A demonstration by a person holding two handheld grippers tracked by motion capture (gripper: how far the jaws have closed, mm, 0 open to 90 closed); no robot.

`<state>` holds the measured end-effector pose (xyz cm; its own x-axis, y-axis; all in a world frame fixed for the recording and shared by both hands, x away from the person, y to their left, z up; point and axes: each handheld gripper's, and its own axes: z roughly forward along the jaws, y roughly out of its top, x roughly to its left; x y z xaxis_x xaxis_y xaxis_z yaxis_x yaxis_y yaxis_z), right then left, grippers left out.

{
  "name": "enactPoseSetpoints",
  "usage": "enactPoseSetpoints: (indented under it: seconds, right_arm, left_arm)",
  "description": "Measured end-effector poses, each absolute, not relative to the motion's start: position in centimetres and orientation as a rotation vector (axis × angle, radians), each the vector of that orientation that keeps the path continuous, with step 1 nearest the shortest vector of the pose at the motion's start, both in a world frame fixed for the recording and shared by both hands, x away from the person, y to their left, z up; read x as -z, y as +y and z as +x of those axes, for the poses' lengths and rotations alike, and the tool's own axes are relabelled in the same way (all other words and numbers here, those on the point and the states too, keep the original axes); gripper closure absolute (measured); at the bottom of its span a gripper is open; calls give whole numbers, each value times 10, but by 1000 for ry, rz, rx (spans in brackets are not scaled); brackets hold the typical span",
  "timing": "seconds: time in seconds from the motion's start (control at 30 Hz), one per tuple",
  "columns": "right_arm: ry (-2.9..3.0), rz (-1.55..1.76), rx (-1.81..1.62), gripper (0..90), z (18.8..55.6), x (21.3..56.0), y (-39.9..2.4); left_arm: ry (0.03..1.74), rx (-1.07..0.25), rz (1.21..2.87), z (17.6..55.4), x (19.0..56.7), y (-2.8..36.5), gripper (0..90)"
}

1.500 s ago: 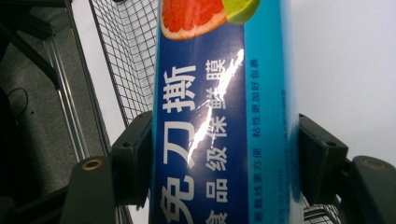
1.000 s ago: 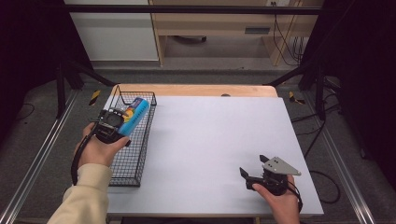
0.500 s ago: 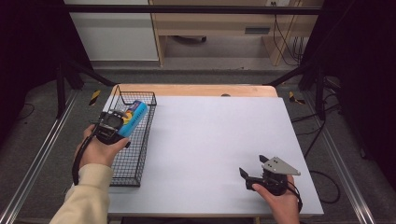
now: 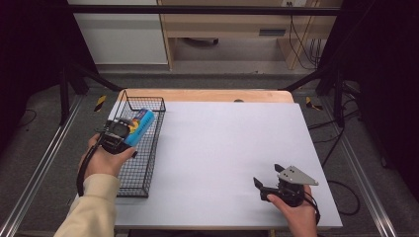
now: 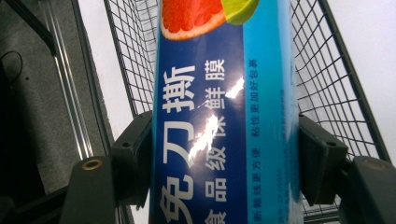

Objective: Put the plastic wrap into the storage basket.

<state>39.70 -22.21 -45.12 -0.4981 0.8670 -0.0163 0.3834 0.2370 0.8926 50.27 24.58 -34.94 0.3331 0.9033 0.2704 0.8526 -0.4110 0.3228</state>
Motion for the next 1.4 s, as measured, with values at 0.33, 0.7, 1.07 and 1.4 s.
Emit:
enactPoseSetpoints:
  seconds: [0.33,0.7,1.07,1.4]
  right_arm:
    - [1998,1138,-1211,139,397,451,-222]
    - [2000,1137,-1213,139,397,451,-222]
    - [2003,1131,-1215,142,397,451,-221]
    - [2008,1129,-1216,142,397,451,-221]
  left_arm:
    - [1651,-617,2468,504,355,248,322]
    - [1667,-610,2486,506,359,248,321]
    - [1697,-591,2493,508,365,250,321]
    - [1730,-574,2487,513,371,251,321]
